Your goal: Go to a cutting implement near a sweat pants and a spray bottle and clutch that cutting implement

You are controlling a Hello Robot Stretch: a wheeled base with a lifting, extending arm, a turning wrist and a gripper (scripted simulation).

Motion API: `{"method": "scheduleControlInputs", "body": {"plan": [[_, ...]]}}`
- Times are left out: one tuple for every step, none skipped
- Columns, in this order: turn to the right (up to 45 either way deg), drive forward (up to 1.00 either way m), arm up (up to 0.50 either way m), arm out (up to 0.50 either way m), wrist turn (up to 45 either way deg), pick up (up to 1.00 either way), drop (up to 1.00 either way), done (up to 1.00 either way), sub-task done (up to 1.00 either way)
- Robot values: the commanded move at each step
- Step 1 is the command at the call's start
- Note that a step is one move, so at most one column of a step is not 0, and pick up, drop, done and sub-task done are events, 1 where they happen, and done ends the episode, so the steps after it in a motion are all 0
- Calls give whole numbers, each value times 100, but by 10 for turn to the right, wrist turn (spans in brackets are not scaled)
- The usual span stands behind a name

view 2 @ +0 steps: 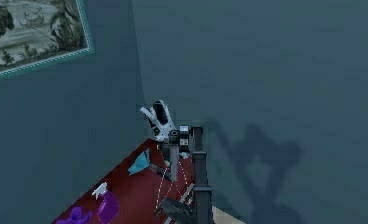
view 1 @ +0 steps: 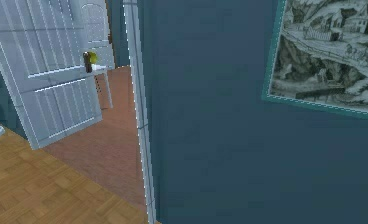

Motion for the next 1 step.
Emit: {"method": "scheduleControlInputs", "body": {"plan": [[0,0,0,0,450,0,0,0,0]]}}
